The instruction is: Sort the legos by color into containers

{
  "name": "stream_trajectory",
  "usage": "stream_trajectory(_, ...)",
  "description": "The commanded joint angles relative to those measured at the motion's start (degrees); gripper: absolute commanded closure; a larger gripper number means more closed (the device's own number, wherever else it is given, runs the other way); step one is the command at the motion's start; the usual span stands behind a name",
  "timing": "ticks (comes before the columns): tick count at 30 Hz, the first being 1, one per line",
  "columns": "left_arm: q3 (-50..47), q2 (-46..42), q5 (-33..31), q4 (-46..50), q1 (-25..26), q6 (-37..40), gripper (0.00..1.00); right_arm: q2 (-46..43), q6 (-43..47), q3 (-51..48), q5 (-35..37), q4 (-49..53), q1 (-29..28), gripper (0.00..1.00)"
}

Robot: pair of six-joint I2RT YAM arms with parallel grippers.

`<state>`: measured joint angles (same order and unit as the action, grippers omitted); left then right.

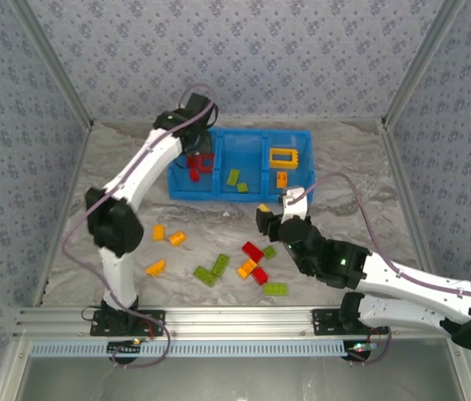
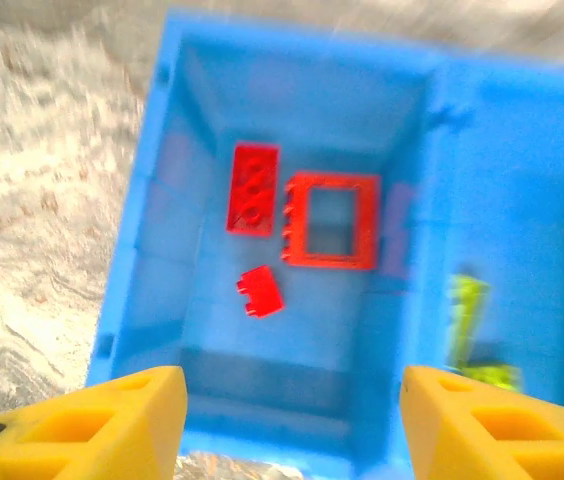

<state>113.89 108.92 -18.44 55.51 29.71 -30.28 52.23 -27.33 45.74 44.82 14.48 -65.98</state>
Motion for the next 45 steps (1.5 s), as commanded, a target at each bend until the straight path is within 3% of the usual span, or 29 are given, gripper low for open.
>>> stream_trajectory(1,-4.95,-12.85,0.75,-2.31,2.47,-0.12,0.4,0.4,-6.27,2.82,-0.33,11.5,0.23,0.32)
stream_trajectory(8,-27.32,-36.6,9.11,-10.93,14.53,2.07,0.35,8.44,-14.65,7.7,-13.24,27.73,-0.15,0.34)
stream_trajectory(12,-41.77,-49.62,8.48,-11.46,21.96,-0.45,0.34,12.75,-14.96,7.32,-21.33,27.79,-2.98,0.34)
stream_trajectory(17,-56.04,-66.28,5.72,-6.98,24.06,-9.65,0.35,17.84,-7.14,6.73,-30.19,23.19,-6.24,0.31)
stream_trajectory(23,-60.54,-80.59,-3.95,3.11,24.07,-18.47,0.36,27.62,1.82,11.93,-30.94,23.27,-7.66,0.23)
stream_trajectory(27,-59.16,-85.53,-12.26,9.47,24.0,-22.82,0.36,38.4,5.8,20.49,-32.97,17.14,-7.15,0.19)
stream_trajectory(31,-58.4,-86.91,-14.19,11.73,24.03,-24.18,0.36,50.72,3.63,30.91,-35.28,13.67,-4.81,0.14)
stream_trajectory(34,-57.75,-86.85,-14.22,12.93,24.03,-24.34,0.36,58.42,0.8,37.57,-35.8,12.83,-3.08,0.0)
stream_trajectory(40,-56.68,-87.57,-14.35,14.22,24.0,-24.3,0.36,70.13,-0.58,50.55,-35.97,16.06,-0.89,0.0)
stream_trajectory(45,-56.53,-87.39,-14.1,14.5,24.03,-24.55,0.36,77.57,-0.83,59.62,-36.44,19.67,0.2,0.06)
